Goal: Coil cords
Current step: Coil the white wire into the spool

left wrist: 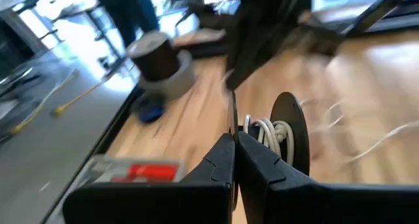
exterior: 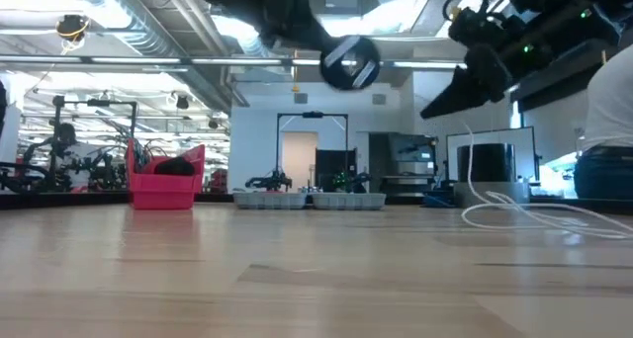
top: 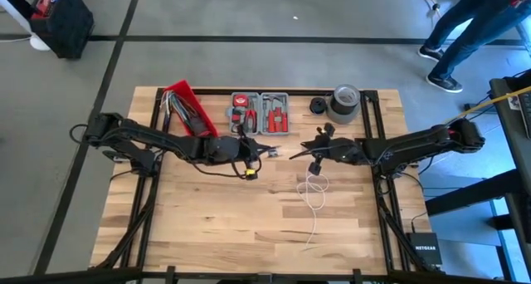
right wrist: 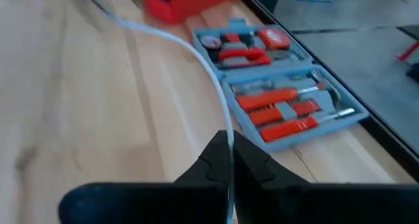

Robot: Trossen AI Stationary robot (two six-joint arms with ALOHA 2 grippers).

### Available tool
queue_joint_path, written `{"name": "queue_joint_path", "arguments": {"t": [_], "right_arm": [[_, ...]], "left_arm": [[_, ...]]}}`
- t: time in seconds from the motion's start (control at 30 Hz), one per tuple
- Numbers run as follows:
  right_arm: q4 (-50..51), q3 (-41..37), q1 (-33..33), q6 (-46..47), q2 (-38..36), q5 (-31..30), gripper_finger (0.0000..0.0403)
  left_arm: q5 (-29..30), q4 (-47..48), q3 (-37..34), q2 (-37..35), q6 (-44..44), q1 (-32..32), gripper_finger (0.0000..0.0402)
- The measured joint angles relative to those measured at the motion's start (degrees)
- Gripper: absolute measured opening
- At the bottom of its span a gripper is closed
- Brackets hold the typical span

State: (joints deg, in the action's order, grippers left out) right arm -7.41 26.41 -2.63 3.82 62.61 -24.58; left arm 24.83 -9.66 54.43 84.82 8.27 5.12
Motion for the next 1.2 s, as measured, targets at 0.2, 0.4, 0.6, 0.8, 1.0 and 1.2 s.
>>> {"name": "queue_joint_path", "arguments": {"t": [0.2, 0.4, 0.6, 0.8, 1.0, 1.2], "right_arm": [[-4.41, 0.02, 0.0, 2.56, -3.28, 6.61, 0.0004], [-14.26, 0.04, -0.02, 3.95, -0.93, 9.96, 0.0003], [-24.23, 0.04, -0.02, 6.33, 4.28, 15.33, 0.0004], [-34.2, 0.82, -0.02, 8.7, 11.97, 19.0, 0.0004], [-36.35, 4.99, -0.02, 9.44, 19.41, 21.64, 0.0005], [-36.09, 8.12, -0.02, 9.29, 26.05, 21.54, 0.0005]], "left_arm": [[1.02, 1.46, 0.0, 0.31, -1.77, -1.88, 0.0], [1.0, -1.77, -0.02, 3.49, -0.15, -1.97, 0.0], [1.02, -6.99, -0.02, 5.83, 0.2, -2.91, 0.0], [0.99, -10.48, 0.0, 7.89, -2.2, -4.06, 0.0], [0.64, -14.55, 0.01, 9.67, -3.68, -4.47, 0.0], [-0.73, -16.86, -0.02, 9.53, -6.04, -4.36, 0.0]]}}
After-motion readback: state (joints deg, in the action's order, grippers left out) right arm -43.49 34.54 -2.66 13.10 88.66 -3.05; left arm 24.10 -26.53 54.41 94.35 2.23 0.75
